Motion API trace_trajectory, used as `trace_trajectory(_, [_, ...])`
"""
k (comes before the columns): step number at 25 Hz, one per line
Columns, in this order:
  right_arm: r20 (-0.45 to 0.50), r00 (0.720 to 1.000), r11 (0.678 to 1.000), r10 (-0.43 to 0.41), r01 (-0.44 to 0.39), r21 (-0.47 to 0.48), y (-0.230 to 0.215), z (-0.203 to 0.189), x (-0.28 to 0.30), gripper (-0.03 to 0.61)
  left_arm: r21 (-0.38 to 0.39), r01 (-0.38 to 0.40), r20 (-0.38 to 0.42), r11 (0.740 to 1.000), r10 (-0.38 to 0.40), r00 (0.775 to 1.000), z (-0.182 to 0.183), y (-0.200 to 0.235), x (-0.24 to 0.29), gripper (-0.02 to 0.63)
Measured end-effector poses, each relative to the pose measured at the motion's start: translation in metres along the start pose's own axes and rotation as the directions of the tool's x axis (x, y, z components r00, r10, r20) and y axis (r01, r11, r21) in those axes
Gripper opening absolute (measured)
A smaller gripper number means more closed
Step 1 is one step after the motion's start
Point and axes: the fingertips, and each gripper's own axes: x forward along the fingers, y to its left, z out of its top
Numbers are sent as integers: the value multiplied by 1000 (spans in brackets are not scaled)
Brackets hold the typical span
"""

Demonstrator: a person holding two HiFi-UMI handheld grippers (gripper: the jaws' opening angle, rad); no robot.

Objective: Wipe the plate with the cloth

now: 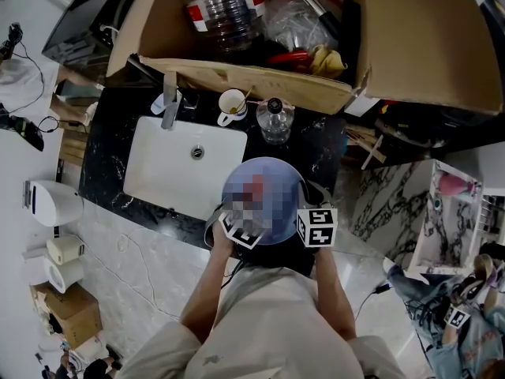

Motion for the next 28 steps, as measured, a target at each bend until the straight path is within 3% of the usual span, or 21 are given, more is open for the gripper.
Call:
trace_trajectory(8, [-1, 1000, 1000, 2, -2, 1, -1, -1, 0, 37, 35, 31, -36, 999, -30, 999, -9, -11, -5, 32])
trace_trajectory(19, [0, 1000, 1000, 2, -2, 2, -1, -1, 0, 37, 105, 133, -55, 986, -128, 990, -13, -45, -6, 32])
trace_trajectory(28, [5, 1000, 1000, 3, -3, 1, 0, 0, -1, 37, 140, 195, -7, 971, -196, 981, 2, -68, -5, 32])
